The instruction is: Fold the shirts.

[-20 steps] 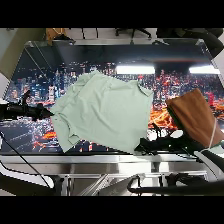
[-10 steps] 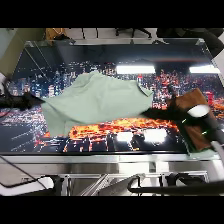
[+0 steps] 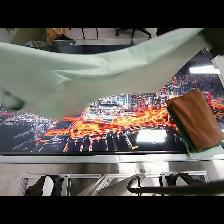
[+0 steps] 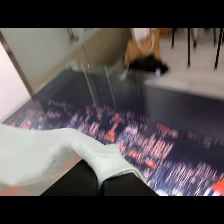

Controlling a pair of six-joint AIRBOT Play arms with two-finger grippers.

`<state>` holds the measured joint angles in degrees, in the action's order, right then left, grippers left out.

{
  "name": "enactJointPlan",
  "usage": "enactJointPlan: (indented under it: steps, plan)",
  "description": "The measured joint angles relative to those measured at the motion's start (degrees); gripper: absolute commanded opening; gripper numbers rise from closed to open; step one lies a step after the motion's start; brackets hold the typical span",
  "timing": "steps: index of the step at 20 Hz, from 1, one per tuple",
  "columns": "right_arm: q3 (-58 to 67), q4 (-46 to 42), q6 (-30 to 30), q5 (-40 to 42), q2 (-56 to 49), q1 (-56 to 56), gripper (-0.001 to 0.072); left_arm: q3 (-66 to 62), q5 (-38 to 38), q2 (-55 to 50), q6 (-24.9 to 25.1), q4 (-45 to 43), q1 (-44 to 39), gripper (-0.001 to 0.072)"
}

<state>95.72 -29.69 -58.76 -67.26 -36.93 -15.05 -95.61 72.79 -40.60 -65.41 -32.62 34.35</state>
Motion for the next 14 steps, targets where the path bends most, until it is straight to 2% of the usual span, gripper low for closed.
enactJointPlan:
  steps: [3, 6, 10, 14]
  plan:
    - [5.7, -0.7, 0.3, -0.4, 0.0, -0.4, 0.0015, -5.3, -0.5, 2.2, -3.2, -7.6, 1.2, 0.0009]
    - [6.4, -2.8, 0.3, -2.4, -1.9, -0.6, 0.0015, -7.4, 1.7, -1.4, -4.5, -11.2, -1.4, 0.0009]
    - [0.0, -1.6, 1.7, -5.9, -9.4, -0.5, 0.0015, -8.3, 5.7, -14.8, -4.5, -14.7, -12.3, 0.0009]
    - [-8.3, 1.0, 5.6, -6.1, -22.3, -0.5, 0.0015, -8.5, 6.6, -34.8, -4.1, -22.6, -23.4, 0.001]
